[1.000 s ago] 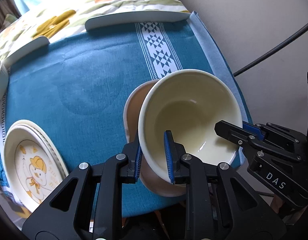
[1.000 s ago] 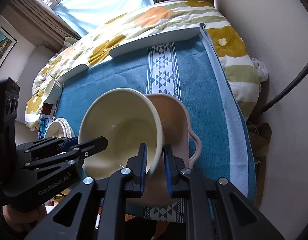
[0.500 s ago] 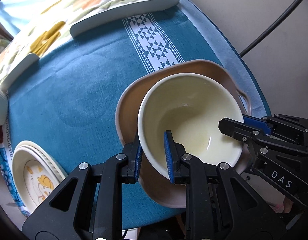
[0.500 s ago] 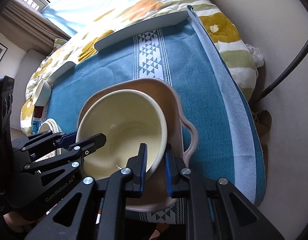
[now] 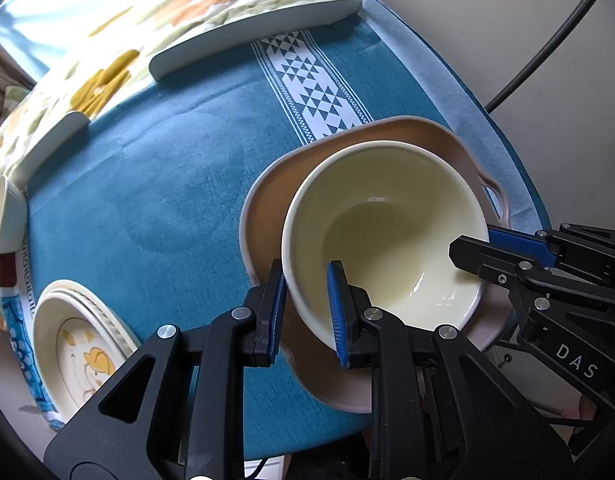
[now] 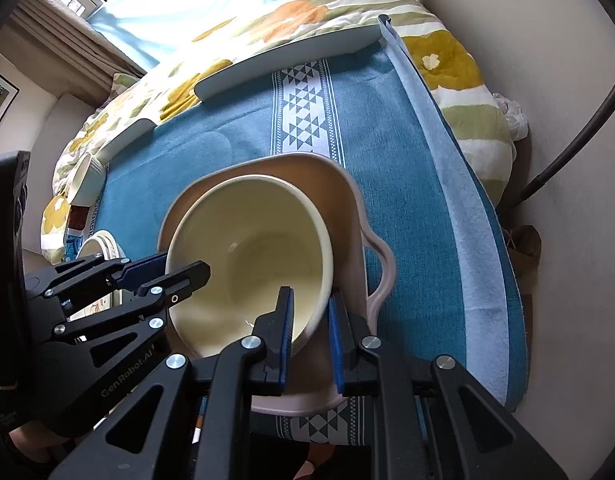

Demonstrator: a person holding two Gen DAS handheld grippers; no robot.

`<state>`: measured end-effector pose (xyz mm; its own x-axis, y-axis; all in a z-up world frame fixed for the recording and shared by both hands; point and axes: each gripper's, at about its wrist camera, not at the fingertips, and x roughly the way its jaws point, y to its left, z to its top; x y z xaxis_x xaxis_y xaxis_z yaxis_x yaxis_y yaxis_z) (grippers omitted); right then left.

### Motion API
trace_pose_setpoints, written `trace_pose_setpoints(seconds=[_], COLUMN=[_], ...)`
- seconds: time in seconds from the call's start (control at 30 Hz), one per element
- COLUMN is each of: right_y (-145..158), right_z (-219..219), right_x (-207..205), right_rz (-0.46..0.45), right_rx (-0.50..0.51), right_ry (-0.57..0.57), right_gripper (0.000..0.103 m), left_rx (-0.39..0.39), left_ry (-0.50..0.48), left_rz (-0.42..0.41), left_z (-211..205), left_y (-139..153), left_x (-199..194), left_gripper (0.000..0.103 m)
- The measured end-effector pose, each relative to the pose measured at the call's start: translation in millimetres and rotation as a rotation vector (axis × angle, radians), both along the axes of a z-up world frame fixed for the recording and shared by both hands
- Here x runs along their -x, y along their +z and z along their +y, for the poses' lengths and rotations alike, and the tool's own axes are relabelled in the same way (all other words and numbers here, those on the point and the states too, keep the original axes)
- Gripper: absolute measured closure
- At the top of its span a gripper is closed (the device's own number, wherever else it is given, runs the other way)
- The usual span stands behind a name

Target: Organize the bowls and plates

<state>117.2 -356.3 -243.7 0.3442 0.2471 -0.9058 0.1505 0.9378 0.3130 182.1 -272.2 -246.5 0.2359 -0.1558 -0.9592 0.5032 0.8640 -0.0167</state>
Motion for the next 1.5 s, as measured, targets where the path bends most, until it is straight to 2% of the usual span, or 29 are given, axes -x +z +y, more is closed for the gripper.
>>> trace_pose_setpoints(seconds=[0.27,0.57,0.7,0.77,0.8,0.83,0.87,0.9,0.93,0.97,1.0,1.03,1.1,1.2,1.3,1.43,1.5], right_y=[11.3,55.5,80.7,90.5,94.4,98.1,101.6,104.7,107.5,110.2,112.9,115.4,119.1,122.8,129.3,140.9,146.9], right_z=[-3.4,-3.1,4.5,10.1,13.1,16.7,20.4,22.6,25.2,27.8,31.7,36.0,45.0,63.3,85.5,117.3,135.1], right_x=[5.3,15.6,20.8,22.8,23.7,24.6,25.4,26.1,26.4,25.9,25.8,24.7,22.5,14.7,1.1,-23.9,-37.4], right_rz=[-0.03,-0.149,-0.227,-0.266,-0.284,-0.302,-0.32,-0.337,-0.353,-0.367,-0.381,-0.392,-0.418,-0.439,-0.46,-0.49,-0.513], right_rx=[0.003,0.017,0.038,0.057,0.064,0.066,0.061,0.051,0.037,0.022,0.009,0.002,-0.006,-0.013,-0.035,-0.084,-0.075], right_ry=[0.002,0.043,0.095,0.122,0.137,0.153,0.168,0.181,0.191,0.202,0.215,0.228,0.26,0.318,0.376,0.431,0.458], right_gripper=[0.088,0.088,0.088,0.087,0.082,0.068,0.057,0.035,0.022,0.02,0.02,0.02,0.019,0.003,0.002,0.002,0.002], left_rx=[0.024,0.087,0.208,0.233,0.238,0.246,0.262,0.28,0.295,0.304,0.305,0.305,0.322,0.305,0.284,0.318,0.328], left_ry=[0.03,0.102,0.192,0.239,0.261,0.283,0.308,0.333,0.361,0.394,0.435,0.475,0.527,0.61,0.698,0.799,0.837], left_rz=[-0.022,-0.146,-0.198,-0.223,-0.237,-0.249,-0.257,-0.259,-0.261,-0.273,-0.294,-0.318,-0.346,-0.357,-0.387,-0.394,-0.398], left_z=[5.6,24.8,53.8,68.7,75.4,82.8,91.2,99.6,108.1,116.5,125.8,134.5,152.8,181.7,214.6,266.1,290.1], left_y=[11.7,66.1,100.4,113.3,118.8,123.7,128.1,131.5,134.3,137.1,140.6,143.6,148.5,151.7,154.8,156.5,157.2], left_x=[4.8,20.0,28.4,34.4,37.5,40.6,44.1,47.8,51.3,54.9,59.1,63.1,68.9,73.7,76.7,69.0,61.3], left_gripper=[0.085,0.085,0.085,0.084,0.084,0.083,0.079,0.073,0.049,0.019,0.008,0.001,0.001,0.001,0.001,0.001,0.001])
